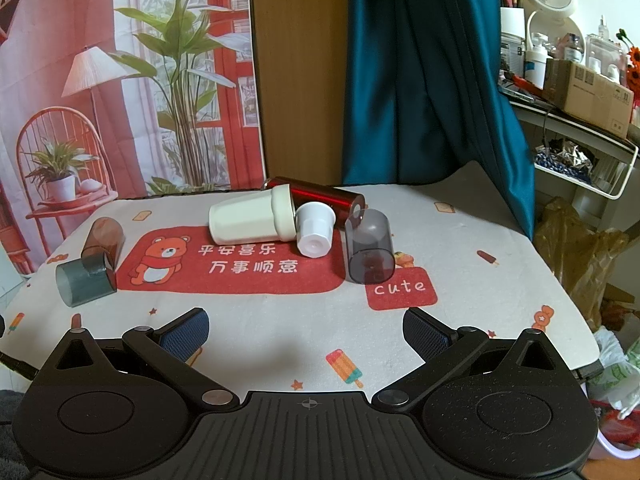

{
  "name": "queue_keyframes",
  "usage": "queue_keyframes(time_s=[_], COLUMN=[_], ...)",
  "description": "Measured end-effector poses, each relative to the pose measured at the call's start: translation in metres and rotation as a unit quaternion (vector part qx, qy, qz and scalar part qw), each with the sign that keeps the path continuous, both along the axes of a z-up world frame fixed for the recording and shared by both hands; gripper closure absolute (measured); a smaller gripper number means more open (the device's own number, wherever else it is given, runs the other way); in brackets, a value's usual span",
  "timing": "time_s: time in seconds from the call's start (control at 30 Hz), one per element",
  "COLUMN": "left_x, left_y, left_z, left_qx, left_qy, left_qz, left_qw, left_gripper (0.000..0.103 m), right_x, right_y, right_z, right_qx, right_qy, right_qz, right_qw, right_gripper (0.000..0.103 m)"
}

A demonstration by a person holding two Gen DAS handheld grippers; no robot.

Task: Flip cup upright

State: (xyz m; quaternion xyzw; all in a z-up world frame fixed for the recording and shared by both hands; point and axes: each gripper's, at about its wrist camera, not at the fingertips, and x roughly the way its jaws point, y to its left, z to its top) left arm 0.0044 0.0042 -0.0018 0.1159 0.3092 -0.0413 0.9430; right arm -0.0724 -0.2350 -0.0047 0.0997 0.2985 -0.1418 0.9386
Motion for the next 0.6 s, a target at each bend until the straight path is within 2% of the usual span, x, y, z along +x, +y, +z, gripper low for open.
queue_keyframes(time_s=[0.6], left_x=[-0.0003], left_y=[-0.0011], left_z=[0.0013], left_qx=[-0.001], left_qy=[-0.003], left_qz=[0.005], left_qw=[1.0], left_gripper=[0.0], right_x=[0.0003], right_y=[-0.0005], right_z=[-0.0003], right_qx=[0.001], right_qy=[0.001], right_qz=[0.0], right_qw=[1.0], right_gripper=[0.0])
